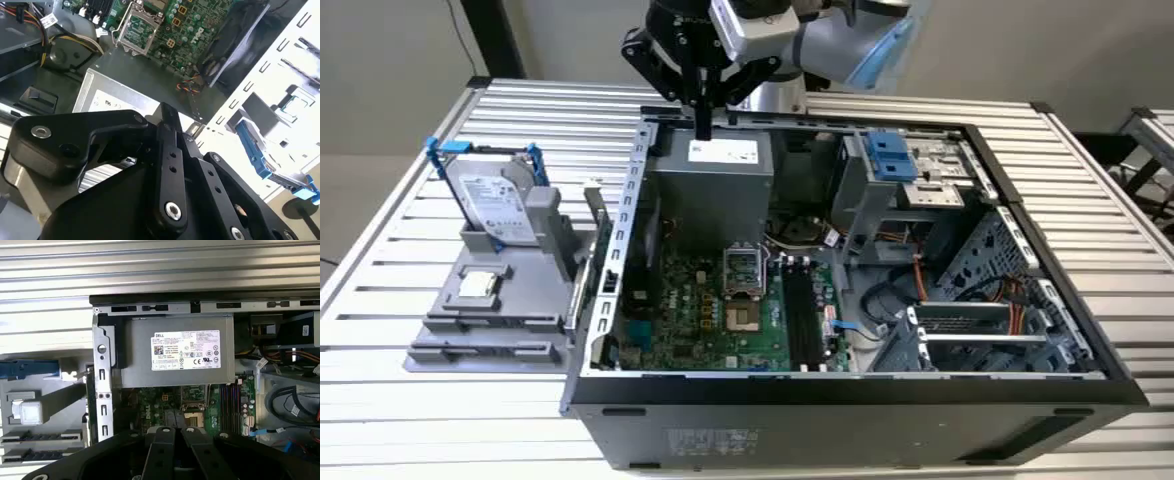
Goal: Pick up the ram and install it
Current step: 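Reach for the ram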
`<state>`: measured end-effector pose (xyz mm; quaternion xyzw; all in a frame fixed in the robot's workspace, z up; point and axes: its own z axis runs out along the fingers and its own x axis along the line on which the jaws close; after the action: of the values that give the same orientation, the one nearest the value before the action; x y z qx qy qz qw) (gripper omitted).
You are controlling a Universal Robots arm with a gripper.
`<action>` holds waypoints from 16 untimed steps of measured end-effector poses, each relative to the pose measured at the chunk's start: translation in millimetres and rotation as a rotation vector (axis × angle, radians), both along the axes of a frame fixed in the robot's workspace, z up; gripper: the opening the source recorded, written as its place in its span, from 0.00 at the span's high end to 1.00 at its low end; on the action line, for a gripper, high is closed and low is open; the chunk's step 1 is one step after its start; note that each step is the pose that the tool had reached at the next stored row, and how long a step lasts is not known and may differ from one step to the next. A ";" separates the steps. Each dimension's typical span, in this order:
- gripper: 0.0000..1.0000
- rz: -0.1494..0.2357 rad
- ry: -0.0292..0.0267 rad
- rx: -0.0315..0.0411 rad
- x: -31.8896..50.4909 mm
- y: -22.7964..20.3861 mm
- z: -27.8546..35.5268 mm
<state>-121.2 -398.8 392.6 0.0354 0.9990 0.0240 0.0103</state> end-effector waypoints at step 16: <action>1.00 0.001 0.0009 -0.0012 -3.4 0.0 2.6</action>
<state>-124.6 -398.8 395.2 0.0349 0.9991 0.0234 0.0099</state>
